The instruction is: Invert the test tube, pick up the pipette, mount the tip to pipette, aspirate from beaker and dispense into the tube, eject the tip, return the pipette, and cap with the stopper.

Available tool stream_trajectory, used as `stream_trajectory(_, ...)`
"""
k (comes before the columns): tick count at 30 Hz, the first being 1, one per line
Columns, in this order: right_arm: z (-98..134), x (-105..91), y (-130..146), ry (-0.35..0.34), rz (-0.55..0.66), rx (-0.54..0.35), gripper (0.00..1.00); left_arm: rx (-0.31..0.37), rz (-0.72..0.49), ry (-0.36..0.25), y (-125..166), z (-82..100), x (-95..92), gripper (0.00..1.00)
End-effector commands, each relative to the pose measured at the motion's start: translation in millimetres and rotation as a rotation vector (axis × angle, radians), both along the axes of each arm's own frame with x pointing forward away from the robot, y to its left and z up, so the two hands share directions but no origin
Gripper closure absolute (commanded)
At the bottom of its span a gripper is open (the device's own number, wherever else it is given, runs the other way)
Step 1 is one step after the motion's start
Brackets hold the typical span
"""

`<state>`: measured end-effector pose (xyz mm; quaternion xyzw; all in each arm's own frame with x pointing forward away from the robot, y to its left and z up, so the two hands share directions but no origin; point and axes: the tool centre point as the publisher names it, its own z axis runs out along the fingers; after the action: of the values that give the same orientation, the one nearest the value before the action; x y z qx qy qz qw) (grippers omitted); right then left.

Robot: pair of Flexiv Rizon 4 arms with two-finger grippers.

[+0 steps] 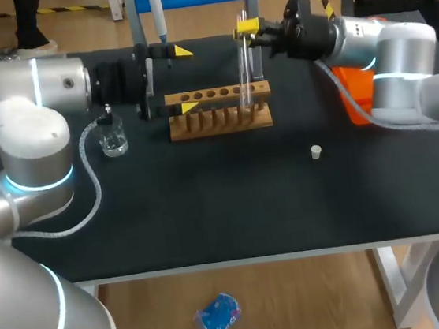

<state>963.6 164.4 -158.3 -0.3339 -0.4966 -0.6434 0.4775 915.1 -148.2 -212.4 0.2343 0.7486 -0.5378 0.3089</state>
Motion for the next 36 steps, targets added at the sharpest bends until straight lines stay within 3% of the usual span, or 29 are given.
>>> stream_trajectory(1, 11, 4.9, -5, 0.064, -0.028, -0.009, 1.0, 0.167, -0.018, -0.686, 3, -3.3, -9.2, 0.0)
stream_trajectory(12, 11, 4.9, -5, 0.064, -0.028, -0.009, 1.0, 0.167, -0.018, -0.686, 3, -3.3, -9.2, 0.0)
stream_trajectory(13, 11, 4.9, -5, 0.064, -0.028, -0.009, 1.0, 0.254, -0.037, -0.832, 0, -3.6, -11.4, 0.0)
stream_trajectory(14, 8, 7.6, -5, 0.117, -0.01, -0.012, 1.0, 0.281, -0.073, -0.92, -4, -4.5, -14.7, 0.0)
stream_trajectory(16, 3, 10.0, -4, 0.207, 0.014, -0.045, 1.0, 0.174, -0.045, -0.961, -6, -2.1, -18.2, 0.0)
stream_trajectory(21, -8, 12.5, -3, 0.268, 0.04, -0.071, 1.0, 0.2, -0.046, -1.031, -14, -3.9, -26.3, 0.0)
stream_trajectory(23, -13, 13.5, -2, 0.276, 0.042, -0.078, 1.0, 0.154, -0.025, -1.012, -18, -3.6, -29.4, 0.0)
stream_trajectory(24, -16, 13.9, -2, 0.277, 0.04, -0.078, 1.0, 0.188, -0.037, -1.038, -21, -5.1, -31.9, 0.0)
stream_trajectory(28, -27, 15.0, 1, 0.259, 0.035, -0.111, 1.0, 0.153, -0.03, -1.004, -31, -6.1, -37.0, 0.0)
stream_trajectory(32, -37, 15.6, 5, 0.252, 0.041, -0.128, 1.0, 0.089, -0.037, -0.946, -41, -5.7, -42.6, 0.0)
stream_trajectory(36, -45, 16.9, 9, 0.247, 0.048, -0.132, 1.0, 0.068, -0.055, -0.894, -52, -4.6, -46.0, 0.0)
